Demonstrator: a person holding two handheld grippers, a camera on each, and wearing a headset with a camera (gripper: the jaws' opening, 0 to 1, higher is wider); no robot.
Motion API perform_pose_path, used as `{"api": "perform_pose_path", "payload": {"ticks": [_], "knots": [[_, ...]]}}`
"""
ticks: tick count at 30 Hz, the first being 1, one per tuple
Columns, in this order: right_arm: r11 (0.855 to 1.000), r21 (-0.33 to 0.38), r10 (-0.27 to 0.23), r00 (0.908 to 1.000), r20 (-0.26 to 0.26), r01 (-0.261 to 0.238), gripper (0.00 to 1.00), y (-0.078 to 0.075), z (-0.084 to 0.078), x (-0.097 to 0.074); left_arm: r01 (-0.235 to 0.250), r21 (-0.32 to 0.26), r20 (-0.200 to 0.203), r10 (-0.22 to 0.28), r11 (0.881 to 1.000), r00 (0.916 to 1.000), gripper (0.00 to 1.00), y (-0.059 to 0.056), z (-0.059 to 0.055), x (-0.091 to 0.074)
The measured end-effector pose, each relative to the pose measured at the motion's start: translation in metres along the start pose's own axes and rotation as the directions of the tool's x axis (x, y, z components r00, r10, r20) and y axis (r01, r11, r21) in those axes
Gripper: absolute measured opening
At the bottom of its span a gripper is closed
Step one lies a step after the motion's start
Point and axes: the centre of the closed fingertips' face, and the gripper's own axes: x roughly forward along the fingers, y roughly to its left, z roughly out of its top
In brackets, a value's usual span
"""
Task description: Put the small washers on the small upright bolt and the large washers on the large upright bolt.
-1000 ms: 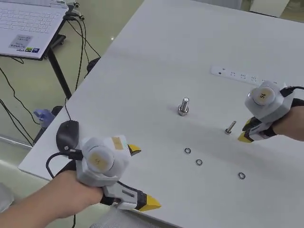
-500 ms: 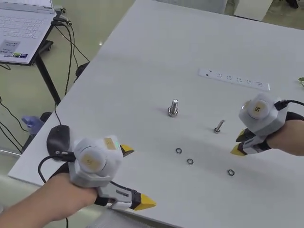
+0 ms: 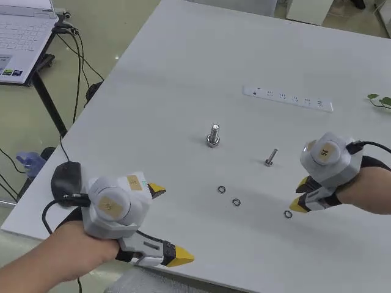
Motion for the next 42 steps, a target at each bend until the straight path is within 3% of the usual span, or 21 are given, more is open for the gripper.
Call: {"api": "perform_pose_path", "payload": {"ticks": [4,18,42], "knots": [[1.0,0.008,-0.006,1.0,0.006,0.006,0.28,0.002,-0.005,0.007,-0.003,-0.01,0.02,0.003,1.0,0.9998,0.85,-0.001,0.004,-0.003],[1.0,0.022,-0.006,1.0,-0.003,0.006,0.27,0.005,-0.016,0.035,-0.023,-0.021,0.021,0.023,1.0,0.9995,0.81,0.0,0.0,-0.009],[0.999,0.036,-0.008,0.9999,-0.011,0.008,0.24,0.006,-0.019,0.045,-0.018,-0.022,0.016,0.019,1.0,0.9997,0.8,0.001,-0.001,-0.008]]}}
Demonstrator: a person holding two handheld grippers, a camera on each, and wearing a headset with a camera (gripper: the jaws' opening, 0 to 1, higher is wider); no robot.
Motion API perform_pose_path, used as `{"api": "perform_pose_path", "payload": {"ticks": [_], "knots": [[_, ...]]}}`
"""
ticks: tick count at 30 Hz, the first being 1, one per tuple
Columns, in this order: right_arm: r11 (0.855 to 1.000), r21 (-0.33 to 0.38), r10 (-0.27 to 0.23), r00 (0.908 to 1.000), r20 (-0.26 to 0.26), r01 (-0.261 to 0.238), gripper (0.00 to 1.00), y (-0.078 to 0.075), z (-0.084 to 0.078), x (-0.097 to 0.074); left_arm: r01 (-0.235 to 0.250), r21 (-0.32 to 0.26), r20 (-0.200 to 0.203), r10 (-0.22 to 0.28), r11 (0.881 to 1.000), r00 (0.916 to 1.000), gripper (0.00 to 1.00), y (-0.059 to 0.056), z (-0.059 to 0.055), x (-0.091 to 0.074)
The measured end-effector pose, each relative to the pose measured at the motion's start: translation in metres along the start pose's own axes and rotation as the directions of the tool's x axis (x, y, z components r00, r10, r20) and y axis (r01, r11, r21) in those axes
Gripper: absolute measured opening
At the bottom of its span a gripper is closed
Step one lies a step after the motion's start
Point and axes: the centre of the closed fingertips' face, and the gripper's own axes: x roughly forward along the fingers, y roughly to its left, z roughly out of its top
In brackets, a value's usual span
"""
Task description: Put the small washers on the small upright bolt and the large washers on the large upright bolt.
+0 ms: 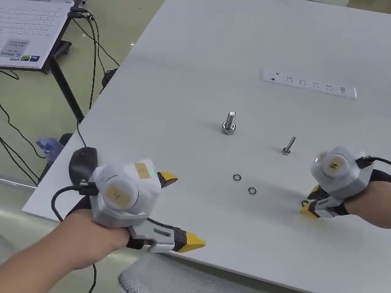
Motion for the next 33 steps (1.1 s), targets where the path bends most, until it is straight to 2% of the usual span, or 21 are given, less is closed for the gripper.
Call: {"api": "perform_pose_path", "payload": {"ticks": [2,10,13,15,20,27,33], "knots": [[1.0,0.001,-0.003,1.0,-0.004,0.003,0.21,-0.001,-0.001,0.0,0.001,0.001,-0.003,-0.001,1.0,1.0,0.8,0.0,-0.001,0.0],[1.0,0.003,-0.01,0.9998,-0.018,0.01,0.17,-0.003,-0.002,0.002,0.005,0.003,-0.009,-0.005,1.0,0.9999,0.78,0.0,-0.002,0.001],[1.0,-0.005,-0.016,0.9994,-0.031,0.016,0.14,-0.003,-0.002,0.001,0.007,-0.002,0.001,-0.007,1.0,1.0,0.78,0.0,0.0,0.001],[1.0,-0.016,-0.017,0.999,-0.041,0.016,0.14,-0.004,-0.002,0.002,0.006,-0.003,0.006,-0.006,1.0,1.0,0.77,0.002,0.002,0.0],[1.0,0.009,-0.016,0.9987,-0.049,0.017,0.13,-0.009,-0.004,0.004,-0.003,0.0,0.006,0.003,1.0,1.0,0.77,0.008,0.005,0.0],[1.0,0.005,-0.018,0.9984,-0.053,0.019,0.12,-0.013,-0.004,0.006,-0.001,0.002,0.0,0.001,1.0,1.0,0.76,0.007,0.004,0.0],[1.0,0.015,-0.009,0.999,-0.044,0.01,0.12,-0.018,0.005,-0.003,0.001,0.001,-0.002,-0.001,1.0,1.0,0.76,0.006,0.004,0.003]]}}
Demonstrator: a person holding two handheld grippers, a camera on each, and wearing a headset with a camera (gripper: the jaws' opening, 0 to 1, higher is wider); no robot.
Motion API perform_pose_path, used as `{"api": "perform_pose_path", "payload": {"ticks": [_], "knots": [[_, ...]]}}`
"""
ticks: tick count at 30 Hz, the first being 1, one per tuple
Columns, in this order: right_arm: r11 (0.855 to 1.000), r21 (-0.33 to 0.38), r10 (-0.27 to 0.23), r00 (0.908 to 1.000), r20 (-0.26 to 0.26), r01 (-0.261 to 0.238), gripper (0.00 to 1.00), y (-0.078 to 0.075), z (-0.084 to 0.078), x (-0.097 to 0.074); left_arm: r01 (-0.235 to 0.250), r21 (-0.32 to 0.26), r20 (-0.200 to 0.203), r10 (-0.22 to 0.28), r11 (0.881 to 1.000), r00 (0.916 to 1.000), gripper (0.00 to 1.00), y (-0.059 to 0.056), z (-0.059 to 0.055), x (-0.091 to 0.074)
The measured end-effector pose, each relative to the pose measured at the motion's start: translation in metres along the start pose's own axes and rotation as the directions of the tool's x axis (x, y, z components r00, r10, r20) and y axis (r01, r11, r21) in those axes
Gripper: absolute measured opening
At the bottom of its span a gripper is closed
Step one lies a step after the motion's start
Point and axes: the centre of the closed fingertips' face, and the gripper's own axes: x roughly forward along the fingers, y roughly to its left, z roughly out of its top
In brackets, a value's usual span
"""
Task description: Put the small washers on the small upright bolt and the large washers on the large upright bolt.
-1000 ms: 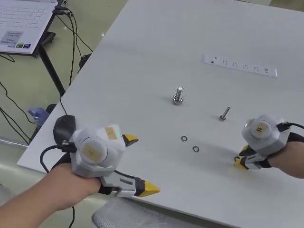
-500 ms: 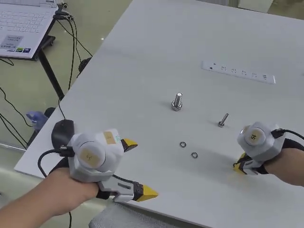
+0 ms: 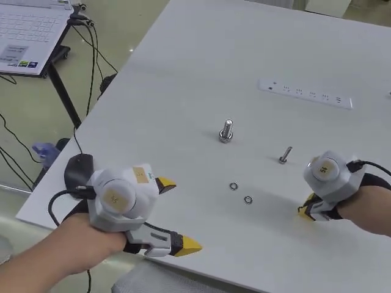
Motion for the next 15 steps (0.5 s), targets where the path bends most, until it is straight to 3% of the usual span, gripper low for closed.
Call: {"api": "perform_pose_path", "payload": {"ticks": [6,15], "knots": [[1.0,-0.017,0.002,1.0,-0.009,-0.002,0.12,-0.008,0.012,-0.017,0.002,0.005,-0.011,-0.002,1.0,0.9999,0.78,-0.001,-0.001,0.002],[1.0,-0.018,-0.01,0.9995,0.03,0.011,0.12,-0.023,0.034,-0.032,0.003,0.004,-0.023,-0.003,1.0,0.9997,0.82,-0.002,-0.007,0.005]]}}
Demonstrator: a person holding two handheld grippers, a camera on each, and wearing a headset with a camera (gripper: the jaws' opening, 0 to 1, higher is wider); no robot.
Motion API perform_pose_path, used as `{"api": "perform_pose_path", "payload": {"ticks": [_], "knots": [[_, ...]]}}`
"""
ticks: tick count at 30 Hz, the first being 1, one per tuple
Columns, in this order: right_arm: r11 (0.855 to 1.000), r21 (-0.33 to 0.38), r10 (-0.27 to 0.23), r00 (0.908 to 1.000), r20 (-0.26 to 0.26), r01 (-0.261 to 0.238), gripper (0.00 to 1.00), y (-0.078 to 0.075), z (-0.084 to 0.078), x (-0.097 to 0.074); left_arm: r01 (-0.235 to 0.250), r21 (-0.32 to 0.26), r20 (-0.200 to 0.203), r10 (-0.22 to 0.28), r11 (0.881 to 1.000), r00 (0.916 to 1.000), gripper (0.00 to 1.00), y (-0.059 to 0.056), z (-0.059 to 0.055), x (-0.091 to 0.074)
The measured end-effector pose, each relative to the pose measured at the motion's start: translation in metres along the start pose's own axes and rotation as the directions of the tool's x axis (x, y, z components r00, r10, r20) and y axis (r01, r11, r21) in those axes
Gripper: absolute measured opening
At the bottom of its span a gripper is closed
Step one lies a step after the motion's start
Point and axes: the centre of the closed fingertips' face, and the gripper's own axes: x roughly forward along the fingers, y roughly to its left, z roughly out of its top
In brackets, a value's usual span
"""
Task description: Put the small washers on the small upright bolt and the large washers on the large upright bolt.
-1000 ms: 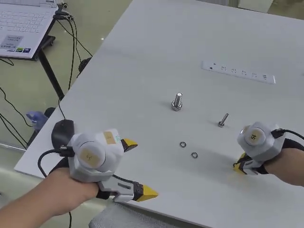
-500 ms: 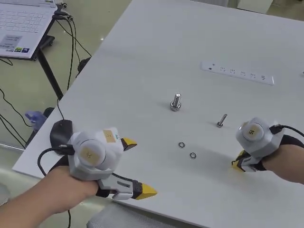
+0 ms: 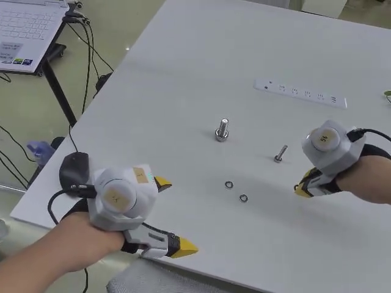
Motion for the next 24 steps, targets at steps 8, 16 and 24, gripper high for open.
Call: {"api": "perform_pose_path", "payload": {"ticks": [8,16,24], "knots": [[1.0,-0.009,-0.017,0.9997,0.017,0.017,0.12,-0.007,0.015,-0.012,-0.001,-0.013,-0.005,0.001,1.0,1.0,0.84,0.002,-0.003,0.001],[0.999,-0.026,-0.035,0.999,0.028,0.036,0.12,-0.026,0.03,-0.017,0.006,-0.018,-0.001,-0.006,1.0,1.0,0.85,0.002,-0.001,0.006],[0.998,-0.036,-0.053,0.9978,0.039,0.054,0.12,-0.047,0.044,-0.022,0.005,-0.018,-0.01,-0.005,1.0,0.9999,0.85,0.005,-0.001,0.009]]}}
